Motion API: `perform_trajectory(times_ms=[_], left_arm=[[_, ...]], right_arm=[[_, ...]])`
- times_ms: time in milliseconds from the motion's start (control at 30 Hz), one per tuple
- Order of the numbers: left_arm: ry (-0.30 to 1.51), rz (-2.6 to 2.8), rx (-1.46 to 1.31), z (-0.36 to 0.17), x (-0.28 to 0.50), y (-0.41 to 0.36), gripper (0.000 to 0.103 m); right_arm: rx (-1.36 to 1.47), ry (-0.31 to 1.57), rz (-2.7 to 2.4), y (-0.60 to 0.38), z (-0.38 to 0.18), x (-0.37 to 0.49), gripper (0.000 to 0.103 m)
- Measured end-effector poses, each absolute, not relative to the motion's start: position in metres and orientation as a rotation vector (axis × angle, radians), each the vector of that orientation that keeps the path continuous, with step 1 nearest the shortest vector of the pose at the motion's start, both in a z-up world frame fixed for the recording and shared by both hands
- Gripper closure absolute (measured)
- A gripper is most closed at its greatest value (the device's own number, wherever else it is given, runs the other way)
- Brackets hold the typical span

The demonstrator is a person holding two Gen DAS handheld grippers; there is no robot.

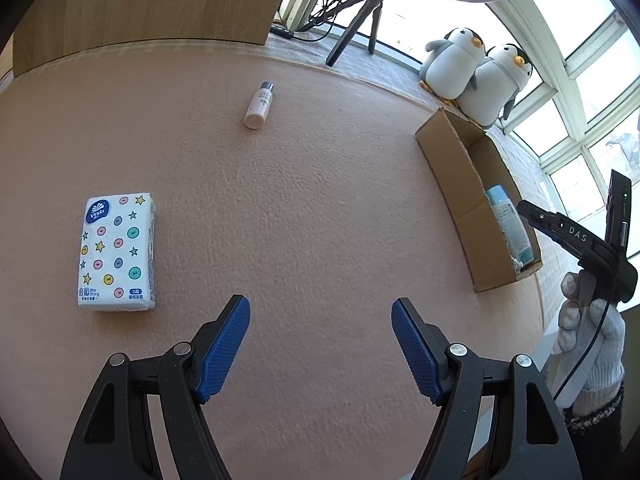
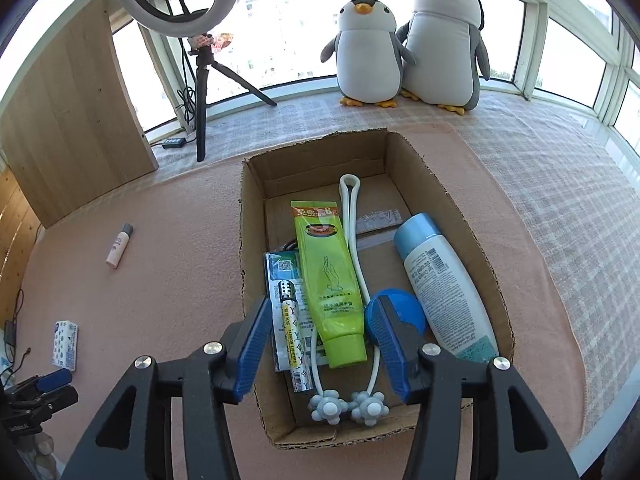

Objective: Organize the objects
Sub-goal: 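Carry the lighter into the box and open the right tool, then reach the right tool to the dotted tissue pack and grasp it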

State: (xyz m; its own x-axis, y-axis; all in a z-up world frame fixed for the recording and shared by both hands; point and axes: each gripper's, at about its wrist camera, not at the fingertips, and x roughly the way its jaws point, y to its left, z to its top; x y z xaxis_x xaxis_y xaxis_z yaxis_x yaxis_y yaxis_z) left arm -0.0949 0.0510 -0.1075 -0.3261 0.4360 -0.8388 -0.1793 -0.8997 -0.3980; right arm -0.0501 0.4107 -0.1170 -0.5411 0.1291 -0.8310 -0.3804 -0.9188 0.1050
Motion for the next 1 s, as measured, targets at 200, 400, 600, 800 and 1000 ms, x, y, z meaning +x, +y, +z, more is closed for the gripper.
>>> perform_trajectory(times_ms=[200,400,600,800,1000], left_arm=[[-0.331,2.264,-1.537,-0.107,-0.094,0.049,0.027],[-0.341,2.291,-1.521,-0.102,-0.093,0.037,0.027],[-0.37,2.358,-1.527,-0.099,-0.093,-0.001,0.027],[-0.425,2.411,-1.559,-0.105,-0.095,-0.048,0.027],[-0.453,2.388,-1.589,-0.12,-0.105,-0.077,0.039]], right_arm=[[-1.331,0.399,2.513,0.404,-0.115,-0.054,0.055],[-1.348,0.417,2.549,0.388,-0.111,-0.059,0.046],[-1.382,0.42,2.612,0.357,-0.109,-0.068,0.042],[-1.469,0.456,2.689,0.313,-0.114,-0.082,0.037],[-1.606,0.44,2.74,0.256,-0.131,-0.102,0.036]])
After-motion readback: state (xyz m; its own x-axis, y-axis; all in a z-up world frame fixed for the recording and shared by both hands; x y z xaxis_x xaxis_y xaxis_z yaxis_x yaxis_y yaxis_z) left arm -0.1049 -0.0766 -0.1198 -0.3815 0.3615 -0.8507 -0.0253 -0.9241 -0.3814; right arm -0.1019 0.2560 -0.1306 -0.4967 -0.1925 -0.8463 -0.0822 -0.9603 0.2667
